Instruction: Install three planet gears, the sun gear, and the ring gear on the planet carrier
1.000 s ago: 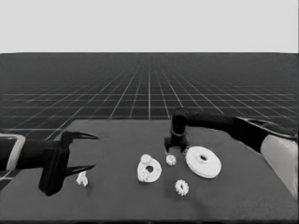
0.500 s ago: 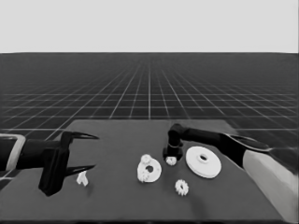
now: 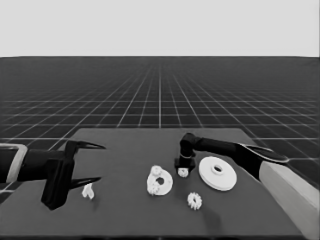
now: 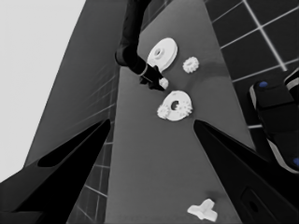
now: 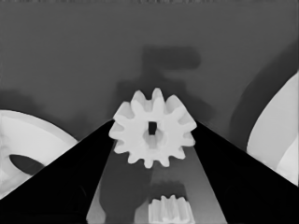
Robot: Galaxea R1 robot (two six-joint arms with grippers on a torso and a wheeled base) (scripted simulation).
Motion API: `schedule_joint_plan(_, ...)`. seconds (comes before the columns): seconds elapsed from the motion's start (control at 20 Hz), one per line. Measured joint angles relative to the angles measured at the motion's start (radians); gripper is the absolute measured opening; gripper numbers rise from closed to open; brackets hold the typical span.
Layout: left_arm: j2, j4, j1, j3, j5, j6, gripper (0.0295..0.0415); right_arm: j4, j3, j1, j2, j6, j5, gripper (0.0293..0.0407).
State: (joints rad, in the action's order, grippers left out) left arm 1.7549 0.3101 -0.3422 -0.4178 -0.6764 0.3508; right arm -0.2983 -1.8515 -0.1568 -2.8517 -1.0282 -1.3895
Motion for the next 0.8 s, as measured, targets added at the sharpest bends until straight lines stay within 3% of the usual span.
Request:
schedule_joint_plan(0.2, 0.000, 0.000, 0.000, 0.000, 0.000, 0.000, 0.0385, 0.000, 0.000, 0.000, 0.000, 0.000, 0.000, 0.0312)
schedule_joint_plan(0.3, 0.000, 0.000, 0.000, 0.000, 0.000, 0.000, 0.0385, 0.087, 0.131, 0.111, 0.049, -0.065, -0.078, 0.0312)
schedule_joint_plan(0.4, 0.000, 0.000, 0.000, 0.000, 0.000, 0.000, 0.0385, 0.126, 0.151, 0.159, 0.055, -0.075, -0.099, 0.0312)
schedule_joint_plan(0.7, 0.000, 0.000, 0.000, 0.000, 0.000, 0.000, 0.0385, 0.147, 0.155, 0.180, 0.057, -0.076, -0.108, 0.0312)
schedule_joint_plan(0.8, 0.000, 0.000, 0.000, 0.000, 0.000, 0.000, 0.0385, 0.123, 0.289, 0.167, -0.001, -0.269, -0.133, 0.0312)
